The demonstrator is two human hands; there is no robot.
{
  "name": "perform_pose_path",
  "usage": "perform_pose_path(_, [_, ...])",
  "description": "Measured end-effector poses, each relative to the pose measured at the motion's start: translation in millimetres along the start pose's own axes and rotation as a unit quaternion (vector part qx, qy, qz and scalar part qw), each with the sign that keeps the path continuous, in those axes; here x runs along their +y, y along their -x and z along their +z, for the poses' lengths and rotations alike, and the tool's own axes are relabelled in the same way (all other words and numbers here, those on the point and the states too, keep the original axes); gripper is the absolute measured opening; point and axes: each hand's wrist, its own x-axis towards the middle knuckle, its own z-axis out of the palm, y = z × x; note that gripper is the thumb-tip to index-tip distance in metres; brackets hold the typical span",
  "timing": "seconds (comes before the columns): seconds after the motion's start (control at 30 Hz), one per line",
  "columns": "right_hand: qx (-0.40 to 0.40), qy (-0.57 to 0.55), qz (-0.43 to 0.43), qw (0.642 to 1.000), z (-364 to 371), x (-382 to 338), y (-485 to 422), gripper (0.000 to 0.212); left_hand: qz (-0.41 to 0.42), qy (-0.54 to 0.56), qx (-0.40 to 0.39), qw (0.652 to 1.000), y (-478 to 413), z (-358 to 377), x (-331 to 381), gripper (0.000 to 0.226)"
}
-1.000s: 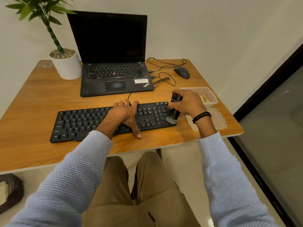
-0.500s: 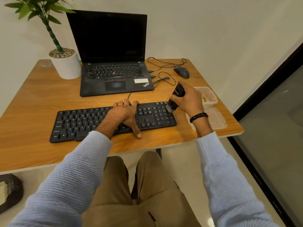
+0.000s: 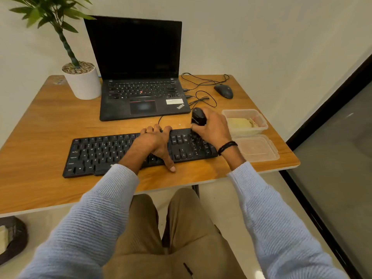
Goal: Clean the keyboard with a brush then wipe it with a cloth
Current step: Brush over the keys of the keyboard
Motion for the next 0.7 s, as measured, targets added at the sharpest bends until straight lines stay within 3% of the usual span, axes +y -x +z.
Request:
perform_pose_path(0.07, [-0.039, -0.004, -0.006, 0.999, 1, -8, -3, 0.041, 0.001, 0.002, 0.002, 1.0, -1, 0, 0, 0.152])
perform_pose_path(0.2, [0.088, -0.006, 0.069, 0.994, 3, -8, -6, 0.043, 0.004, 0.008, 0.005, 1.0, 1, 1, -2, 0.153])
perform_pose_path(0.33, [-0.04, 0.018, -0.032, 0.999, 6, -21, -1, 0.042, 0.003, 0.003, 0.005, 1.0, 2, 0, -1, 0.148])
perform_pose_path(0.47, [0.055, 0.006, -0.008, 0.998, -1, -9, 0, 0.038, 0.007, 0.009, 0.008, 1.0, 2, 1, -2, 0.149])
perform_pose_path(0.5, [0.029, 0.012, -0.015, 0.999, -2, -6, 3, 0.039, 0.006, 0.011, 0.008, 1.0, 1, 1, -3, 0.149])
perform_pose_path(0.6, [-0.152, -0.016, -0.042, 0.987, -11, -3, 9, 0.043, 0.005, 0.013, 0.005, 1.0, -1, 1, -3, 0.15])
perform_pose_path(0.63, [-0.169, -0.032, -0.043, 0.984, -14, -2, 9, 0.041, 0.007, 0.011, 0.006, 1.0, -1, 1, -3, 0.149])
perform_pose_path(0.7, [-0.069, -0.019, -0.031, 0.997, -17, 3, 6, 0.039, 0.011, 0.006, 0.006, 1.0, 0, 1, -3, 0.149])
